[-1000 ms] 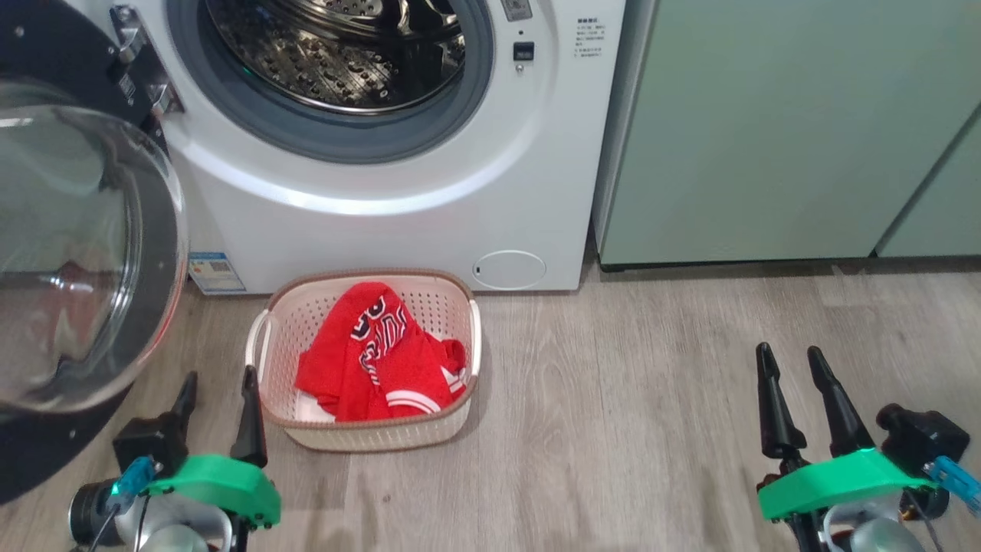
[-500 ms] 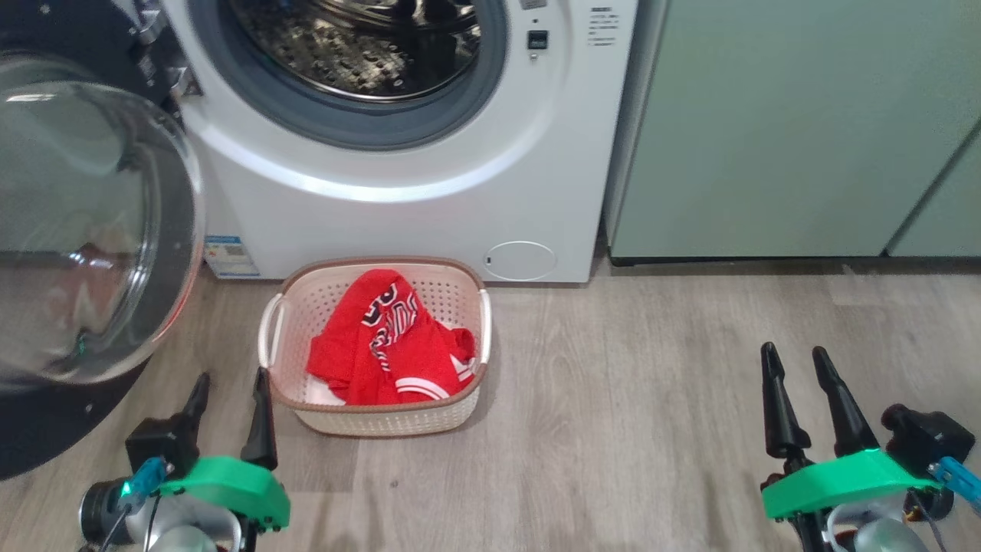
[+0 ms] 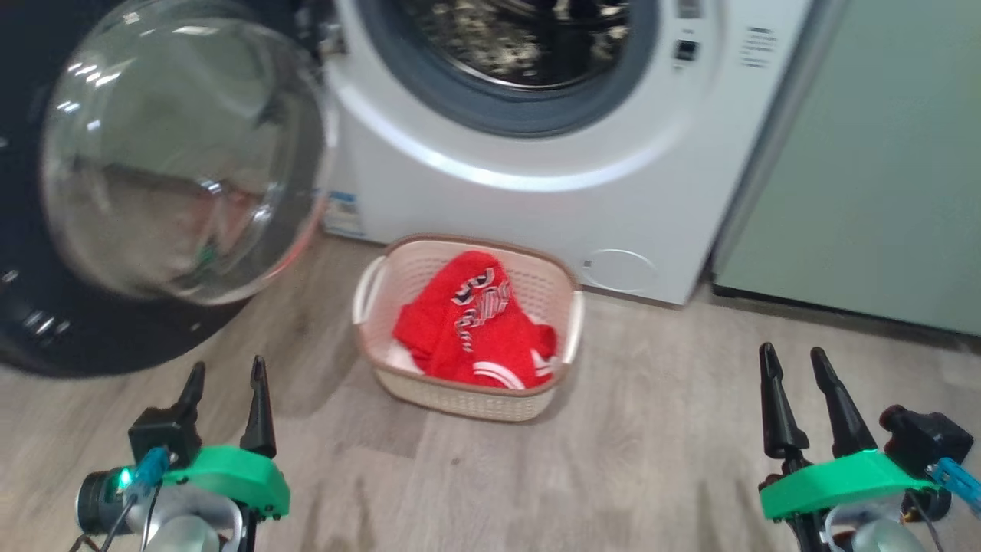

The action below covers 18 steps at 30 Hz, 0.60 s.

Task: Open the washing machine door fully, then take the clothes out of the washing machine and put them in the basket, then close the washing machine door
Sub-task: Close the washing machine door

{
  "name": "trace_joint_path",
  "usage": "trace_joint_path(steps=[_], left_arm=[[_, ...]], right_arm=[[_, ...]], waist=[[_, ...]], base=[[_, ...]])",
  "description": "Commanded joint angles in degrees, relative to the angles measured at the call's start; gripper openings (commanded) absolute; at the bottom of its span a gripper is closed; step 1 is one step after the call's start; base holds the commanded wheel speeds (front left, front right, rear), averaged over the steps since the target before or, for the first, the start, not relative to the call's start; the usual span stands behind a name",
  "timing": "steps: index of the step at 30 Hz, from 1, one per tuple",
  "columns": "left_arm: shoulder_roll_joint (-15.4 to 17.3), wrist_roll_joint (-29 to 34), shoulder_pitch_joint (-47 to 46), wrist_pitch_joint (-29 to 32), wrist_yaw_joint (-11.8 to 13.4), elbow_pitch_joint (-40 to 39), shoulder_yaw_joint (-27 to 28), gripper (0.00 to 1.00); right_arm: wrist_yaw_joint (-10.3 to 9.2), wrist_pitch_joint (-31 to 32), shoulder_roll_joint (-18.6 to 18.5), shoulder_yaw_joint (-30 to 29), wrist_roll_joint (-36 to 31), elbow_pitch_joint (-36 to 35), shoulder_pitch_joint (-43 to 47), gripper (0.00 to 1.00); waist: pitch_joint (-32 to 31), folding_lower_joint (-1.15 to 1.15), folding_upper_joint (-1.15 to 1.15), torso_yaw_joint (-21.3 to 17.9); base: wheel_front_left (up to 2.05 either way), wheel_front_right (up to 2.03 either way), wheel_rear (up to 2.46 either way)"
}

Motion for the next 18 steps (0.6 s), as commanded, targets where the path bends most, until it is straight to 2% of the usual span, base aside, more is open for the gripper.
trace_joint_path(steps=[1, 12, 15, 18], left_arm=[[1.10, 0.32, -3.02, -0.56, 0.37, -1.68, 1.92, 1.00], [1.15, -0.77, -3.27, -0.60, 1.55, -2.27, 4.28, 1.00], [1.32, -0.78, -3.29, -0.60, 1.66, -2.61, 4.92, 1.00], [1.29, -1.32, -2.63, -0.60, 2.17, -4.06, 6.81, 1.00]], right_arm=[[-0.03, -0.37, -0.16, 1.10, 0.00, -2.05, -1.05, 1.00], [-0.03, -0.37, -0.05, 0.62, -0.10, -2.33, -2.09, 1.00], [-0.03, -0.37, 0.10, 1.10, -0.16, -2.30, -2.65, 1.00], [-0.03, -0.37, -0.10, 2.90, -0.11, -1.85, -4.35, 1.00]], waist=[[0.31, 0.00, 0.00, 4.38], [1.17, 0.00, 0.00, 18.25], [1.54, 0.00, 0.00, 20.82], [2.45, 0.00, 0.00, 21.47]], base=[[0.00, 0.00, 0.00], [0.00, 0.00, 0.00], [0.00, 0.00, 0.00], [0.00, 0.00, 0.00]])
